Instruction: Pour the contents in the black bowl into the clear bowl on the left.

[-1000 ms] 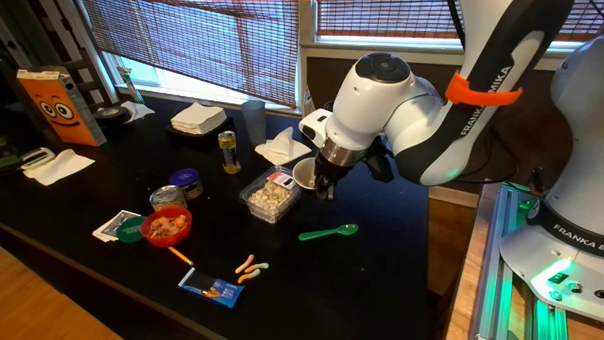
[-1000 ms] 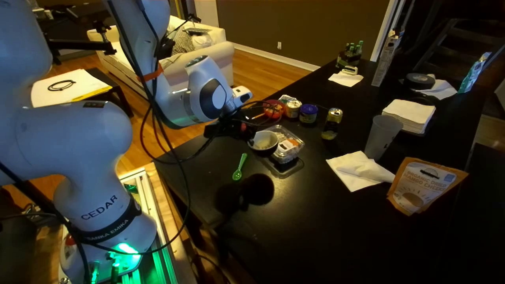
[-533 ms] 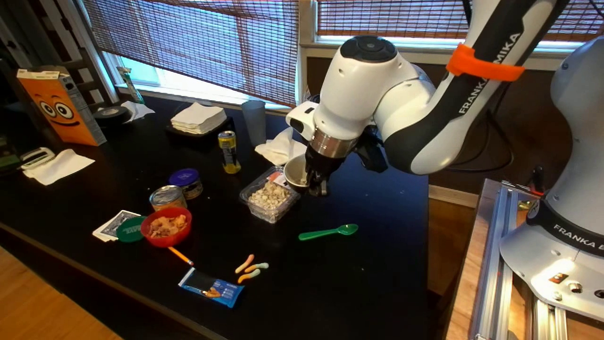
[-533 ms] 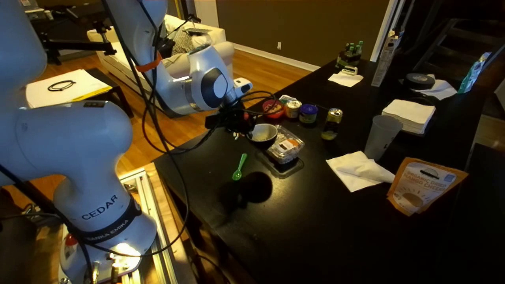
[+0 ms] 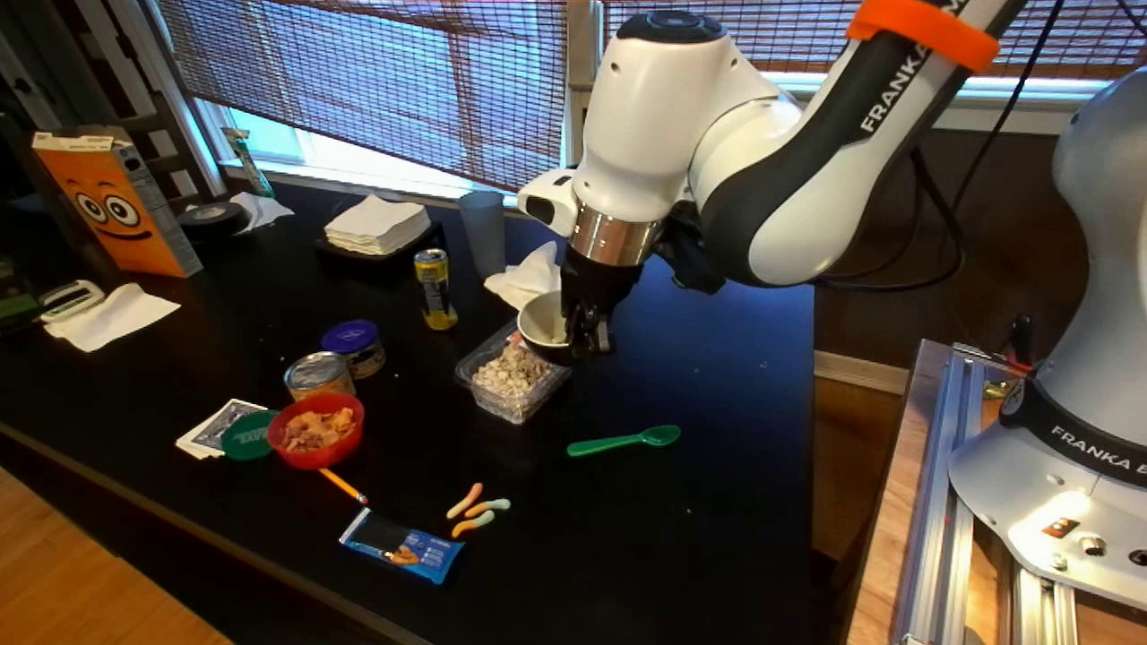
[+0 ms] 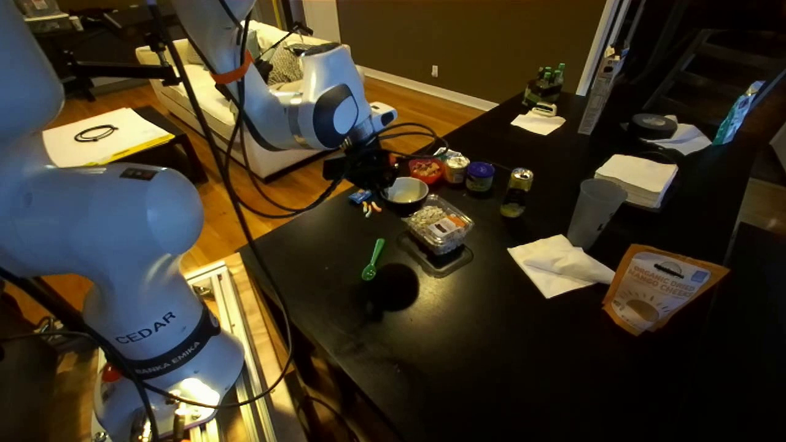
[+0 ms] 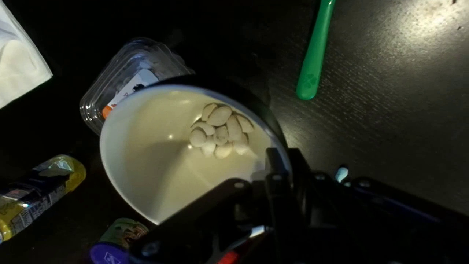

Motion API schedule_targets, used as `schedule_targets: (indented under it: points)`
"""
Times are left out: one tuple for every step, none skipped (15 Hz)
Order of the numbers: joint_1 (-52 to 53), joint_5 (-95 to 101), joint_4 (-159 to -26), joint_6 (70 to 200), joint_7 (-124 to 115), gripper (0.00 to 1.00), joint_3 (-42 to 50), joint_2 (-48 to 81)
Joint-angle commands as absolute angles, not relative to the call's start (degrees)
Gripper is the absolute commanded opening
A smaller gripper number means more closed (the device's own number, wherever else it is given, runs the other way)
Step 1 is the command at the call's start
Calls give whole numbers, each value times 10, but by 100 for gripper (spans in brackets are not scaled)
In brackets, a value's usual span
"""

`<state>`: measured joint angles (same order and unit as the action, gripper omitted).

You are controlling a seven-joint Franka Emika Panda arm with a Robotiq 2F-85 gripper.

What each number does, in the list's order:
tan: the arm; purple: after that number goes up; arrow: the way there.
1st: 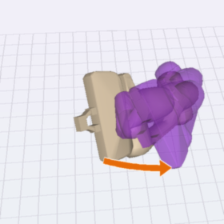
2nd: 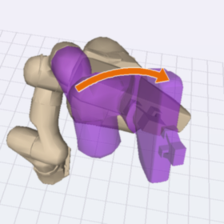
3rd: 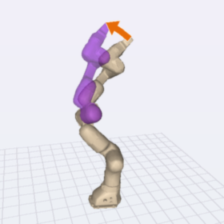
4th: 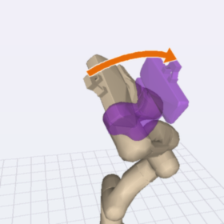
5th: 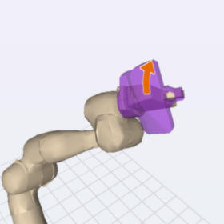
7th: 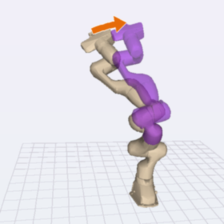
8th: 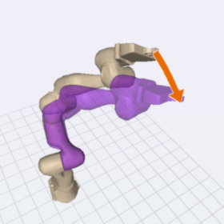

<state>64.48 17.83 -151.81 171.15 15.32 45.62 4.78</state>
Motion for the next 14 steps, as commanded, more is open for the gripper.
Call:
schedule_targets:
  points:
    - [602, 45, -1521, 1694, 284, 2, 406, 11]
    - [595, 4, -1519, 1694, 319, 2, 396, 9]
    - [588, -39, -1520, 1701, 356, 2, 386, 5]
    - [583, -85, -1518, 1703, 392, 2, 376, 3]
    - [579, -127, -1511, 1699, 425, 2, 369, 5]
    - [576, -171, -1505, 1698, 458, 2, 363, 8]
    - [574, -211, -1497, 1701, 488, 2, 357, 17]
    - [572, -248, -1488, 1708, 514, 2, 352, 27]
    - [572, -279, -1479, 1720, 536, 2, 347, 46]
    - [571, -312, -1470, 1728, 560, 2, 340, 59]
    - [566, -342, -1461, 1732, 583, 2, 331, 70]
    - [560, -370, -1452, 1733, 604, 2, 322, 81]
    - [552, -395, -1443, 1738, 624, 2, 312, 97]
    - [541, -420, -1433, 1743, 644, 2, 299, 111]
